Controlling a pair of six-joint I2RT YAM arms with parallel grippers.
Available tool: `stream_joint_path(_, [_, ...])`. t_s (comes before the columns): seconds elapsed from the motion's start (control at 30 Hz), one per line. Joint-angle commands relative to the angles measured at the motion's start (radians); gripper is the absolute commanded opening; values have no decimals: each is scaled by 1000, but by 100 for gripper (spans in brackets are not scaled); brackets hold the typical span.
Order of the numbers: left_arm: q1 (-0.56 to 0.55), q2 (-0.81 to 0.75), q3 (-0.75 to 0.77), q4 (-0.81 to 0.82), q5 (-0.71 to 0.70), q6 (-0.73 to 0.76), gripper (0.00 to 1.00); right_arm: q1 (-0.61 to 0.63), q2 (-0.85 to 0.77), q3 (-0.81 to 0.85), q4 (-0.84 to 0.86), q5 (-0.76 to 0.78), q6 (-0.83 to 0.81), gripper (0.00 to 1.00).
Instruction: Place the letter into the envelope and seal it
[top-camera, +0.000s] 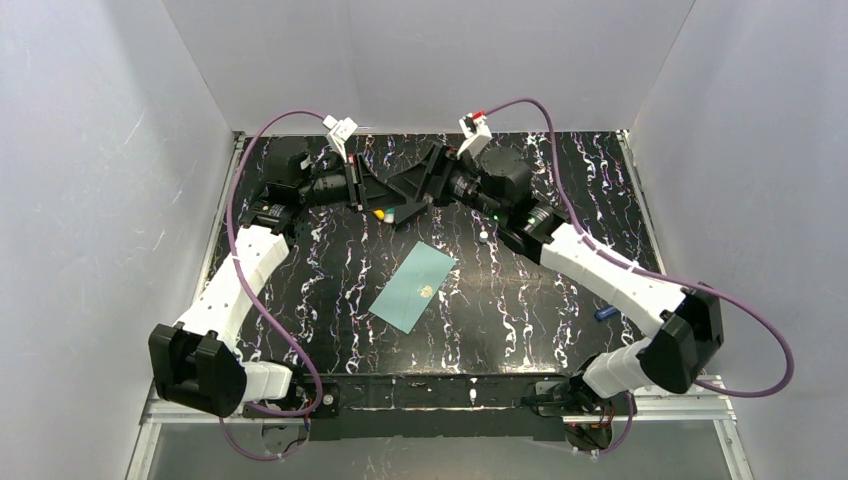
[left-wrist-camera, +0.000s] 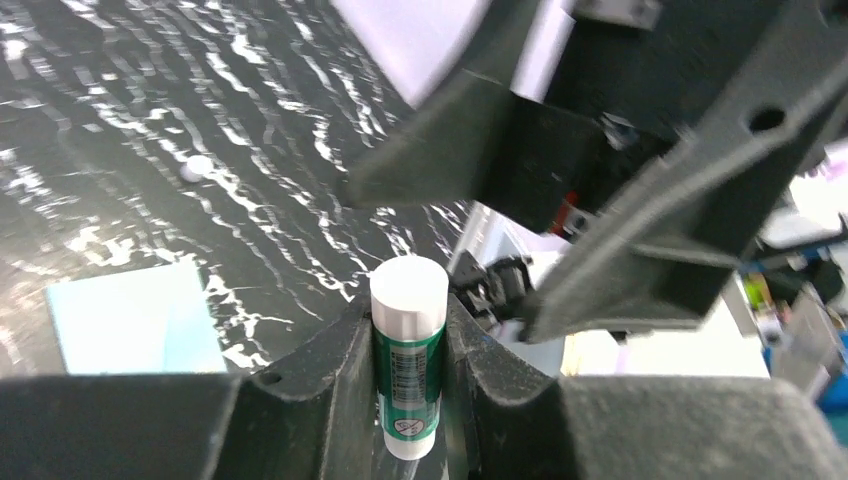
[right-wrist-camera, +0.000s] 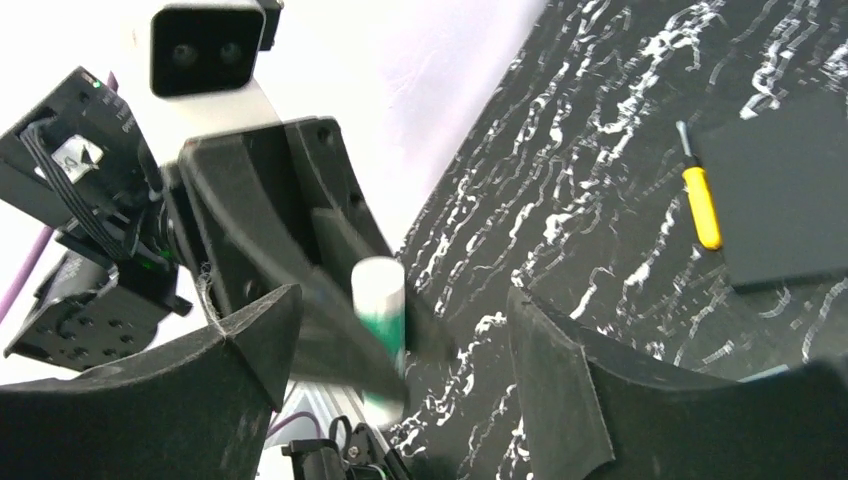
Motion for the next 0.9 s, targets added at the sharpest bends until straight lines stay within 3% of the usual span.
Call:
stream_joint_path(0.0, [11,-43,41,-160,-283,27,0,10,-137,-106,124,147,37,83])
stream_joint_path(0.1, [11,-78,38,-177,-505,-42,0,14,-120,-101,89,121,12,82])
stream_joint_path(0.2, [11,-77,60,-201,-578,-86,0,36,-90,-97,70,61,-52,76])
stream_joint_path(0.33, [12,-59,93,-261,-608,-96,0,76,16,62,-117,72,-173,60])
stream_joint_path(0.5, [12,-66,77,-247,-618,-116,0,137,120,214,-282,167,-258,67])
stream_joint_path(0.67, [11,-67,87,-248,-608,-110,0,151,160,250,-276,186,-271,71])
stream_joint_path(0.87, [11,-93,79,-267,-605,-126,0,151,204,285,-247,212,-289,58])
